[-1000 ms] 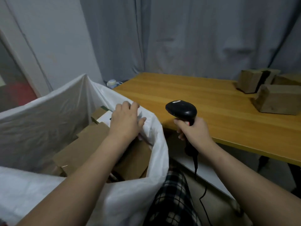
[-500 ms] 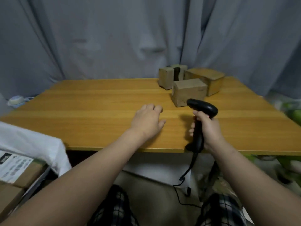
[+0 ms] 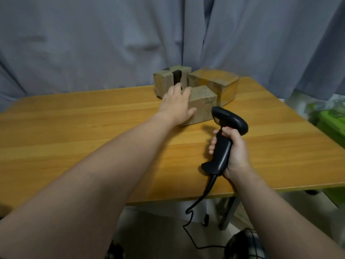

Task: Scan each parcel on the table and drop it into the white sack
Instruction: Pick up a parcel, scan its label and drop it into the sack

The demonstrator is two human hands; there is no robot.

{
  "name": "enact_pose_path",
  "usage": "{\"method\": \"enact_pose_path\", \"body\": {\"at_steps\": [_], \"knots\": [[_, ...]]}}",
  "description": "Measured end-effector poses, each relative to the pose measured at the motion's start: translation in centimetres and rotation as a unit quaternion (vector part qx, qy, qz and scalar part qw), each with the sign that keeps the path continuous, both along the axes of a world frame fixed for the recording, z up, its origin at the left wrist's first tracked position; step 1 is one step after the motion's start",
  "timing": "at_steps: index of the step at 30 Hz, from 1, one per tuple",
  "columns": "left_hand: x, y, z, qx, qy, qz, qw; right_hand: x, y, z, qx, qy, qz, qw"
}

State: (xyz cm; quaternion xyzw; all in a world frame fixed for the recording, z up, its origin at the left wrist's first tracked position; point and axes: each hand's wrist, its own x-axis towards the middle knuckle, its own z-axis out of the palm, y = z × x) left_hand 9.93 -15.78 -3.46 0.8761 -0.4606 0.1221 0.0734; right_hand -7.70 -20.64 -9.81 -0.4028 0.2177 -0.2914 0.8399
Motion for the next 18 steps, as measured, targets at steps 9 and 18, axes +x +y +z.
{"method": "enact_pose_path", "body": {"at_steps": [9,18], "knots": [[1.3,1.6,0.4,0.018,0.146,0.044,0.988,-0.1,0.2,0.0,-0.023,-0.002,-0.020,1.000],[-0.8,17.1,-2.9,0.013,-0.076,-0.098,0.992,-0.2,1.4,0.1,-0.027,0.024,-0.023,0.999]]}}
